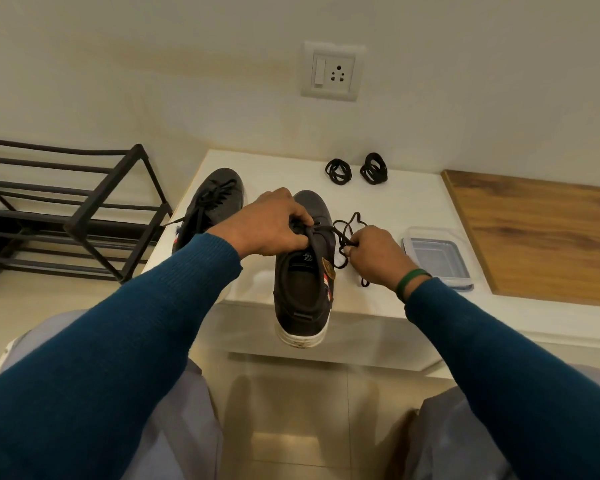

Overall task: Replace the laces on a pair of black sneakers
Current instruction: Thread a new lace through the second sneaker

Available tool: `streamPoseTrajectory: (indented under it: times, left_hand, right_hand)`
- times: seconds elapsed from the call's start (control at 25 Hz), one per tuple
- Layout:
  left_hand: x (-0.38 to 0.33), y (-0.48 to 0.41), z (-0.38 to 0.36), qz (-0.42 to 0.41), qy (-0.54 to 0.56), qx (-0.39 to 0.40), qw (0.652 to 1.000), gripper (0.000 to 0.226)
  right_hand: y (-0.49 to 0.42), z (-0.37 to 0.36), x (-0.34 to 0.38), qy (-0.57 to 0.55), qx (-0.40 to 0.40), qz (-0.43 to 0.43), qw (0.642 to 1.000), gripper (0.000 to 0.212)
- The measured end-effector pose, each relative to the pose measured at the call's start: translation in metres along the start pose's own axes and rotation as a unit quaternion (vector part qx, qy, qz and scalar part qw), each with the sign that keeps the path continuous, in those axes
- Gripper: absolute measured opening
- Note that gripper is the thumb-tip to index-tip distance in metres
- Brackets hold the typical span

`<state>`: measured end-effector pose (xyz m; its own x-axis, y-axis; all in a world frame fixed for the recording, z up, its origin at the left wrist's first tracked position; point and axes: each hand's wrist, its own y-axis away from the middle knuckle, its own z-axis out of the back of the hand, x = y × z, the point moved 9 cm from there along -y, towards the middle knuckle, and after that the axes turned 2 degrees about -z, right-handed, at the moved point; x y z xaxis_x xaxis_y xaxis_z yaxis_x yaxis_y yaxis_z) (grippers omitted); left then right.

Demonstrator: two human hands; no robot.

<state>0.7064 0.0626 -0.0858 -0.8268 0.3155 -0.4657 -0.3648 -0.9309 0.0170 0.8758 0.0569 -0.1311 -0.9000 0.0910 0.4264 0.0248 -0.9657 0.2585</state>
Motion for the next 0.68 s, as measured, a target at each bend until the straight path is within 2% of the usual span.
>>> streamPoseTrajectory:
  times: [0.12, 0.2, 0.4, 0.56, 0.68]
  left_hand:
    - [0.001, -0.001, -0.001, 0.003, 0.012, 0.001, 1.000, 0.039]
    - [0.004, -0.001, -0.002, 0.009, 0.030, 0.006, 1.000, 0.039]
    - [-0.002, 0.001, 0.001, -0.001, 0.050, -0.015, 0.999, 0.036]
    - [-0.002, 0.003, -0.001, 0.006, 0.046, -0.004, 0.999, 0.036]
    - [-0.001, 0.004, -0.001, 0.011, 0.046, 0.003, 0.999, 0.037]
  right_hand:
    - [0.002, -0.005, 0.002, 0.045, 0.073, 0.025, 0.996, 0.026]
    - [0.002, 0.003, -0.006, 0.039, 0.089, 0.018, 0.995, 0.031]
    - [-0.013, 0.035, -0.039, -0.065, 0.002, -0.080, 0.995, 0.038]
    - [-0.024, 0.018, -0.039, 0.022, -0.013, -0.086, 0.996, 0.014]
    - [-0.031, 0.020, -0.038, 0.096, -0.053, -0.070, 0.992, 0.012]
